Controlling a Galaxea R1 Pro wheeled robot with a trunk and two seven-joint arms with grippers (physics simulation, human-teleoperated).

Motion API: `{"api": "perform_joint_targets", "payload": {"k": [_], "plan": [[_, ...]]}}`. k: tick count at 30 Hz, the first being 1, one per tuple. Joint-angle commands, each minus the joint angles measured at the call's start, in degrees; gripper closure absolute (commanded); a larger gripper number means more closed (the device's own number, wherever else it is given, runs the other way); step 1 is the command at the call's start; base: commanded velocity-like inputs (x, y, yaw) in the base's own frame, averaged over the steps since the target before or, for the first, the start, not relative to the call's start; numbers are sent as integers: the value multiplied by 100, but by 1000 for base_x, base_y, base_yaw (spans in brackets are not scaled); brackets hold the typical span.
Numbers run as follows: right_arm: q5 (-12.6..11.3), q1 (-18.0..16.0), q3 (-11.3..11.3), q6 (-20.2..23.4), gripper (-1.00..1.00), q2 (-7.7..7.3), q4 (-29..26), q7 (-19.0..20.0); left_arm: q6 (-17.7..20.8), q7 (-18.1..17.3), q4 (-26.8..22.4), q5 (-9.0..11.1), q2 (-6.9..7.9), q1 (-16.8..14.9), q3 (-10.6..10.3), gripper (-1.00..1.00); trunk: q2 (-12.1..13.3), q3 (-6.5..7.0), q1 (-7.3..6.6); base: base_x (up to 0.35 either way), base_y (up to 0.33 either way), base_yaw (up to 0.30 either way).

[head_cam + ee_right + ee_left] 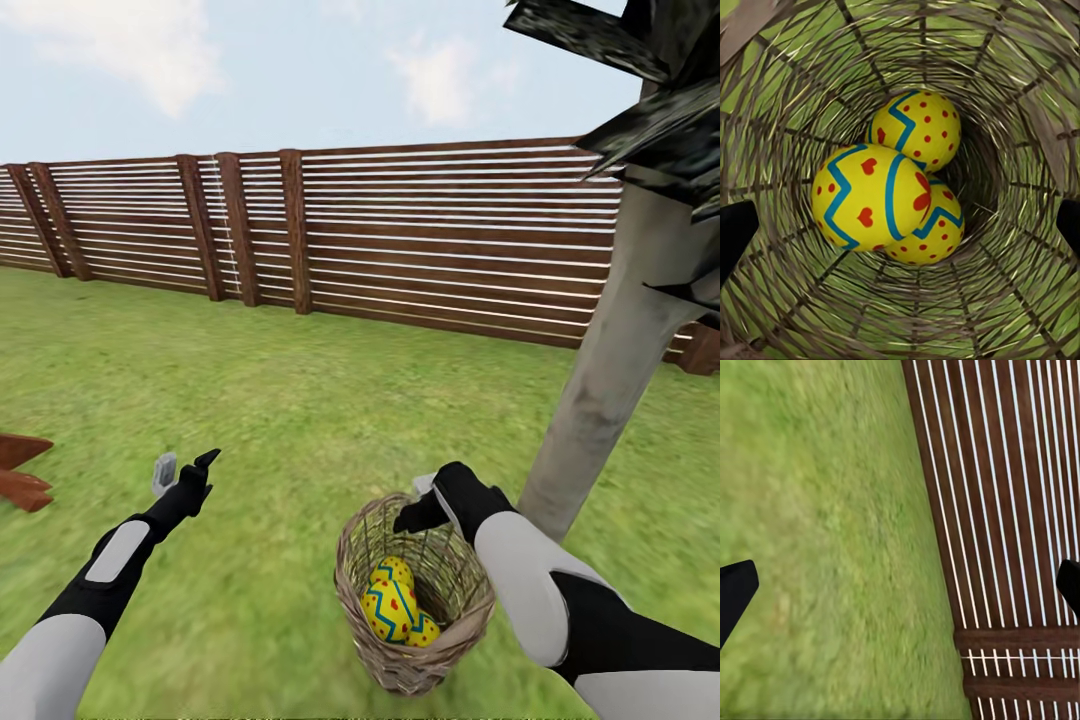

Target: Take the three Easter eggs out of the wicker basket on the lawn in the garden, then place them on the lawn next to a single tree (choose any tree) so that all three eggs are next to the same tree and none are left in the basket.

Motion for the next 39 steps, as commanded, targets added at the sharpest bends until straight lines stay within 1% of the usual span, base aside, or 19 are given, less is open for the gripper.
{"api": "perform_joint_targets", "payload": {"k": [1, 6, 14, 32, 39], "plan": [[57, -2, -34, 18, -100, 5, -4, 38, 49, -9, 1, 44, -2, -3, 17, -100, -44, -24, 21, 0, 0, 0], [57, 3, -38, 15, -100, 5, 22, 6, 49, -9, 4, 45, 3, -3, 22, -100, -244, -114, 131, 0, 0, 0], [51, 6, -39, -75, -100, 5, 49, -199, 49, -7, 10, 61, 10, -3, 24, -100, -565, -257, 307, 0, 0, 0], [12, 6, -39, -146, -100, 5, 41, -205, 58, -7, 10, 78, 24, -3, 31, -100, -1287, -580, 702, 0, 0, 0], [-1, 6, -42, -152, -100, 5, 33, -197, 58, -9, 10, 79, 32, -3, 33, -100, -1298, -735, 721, 0, 0, 0]]}}
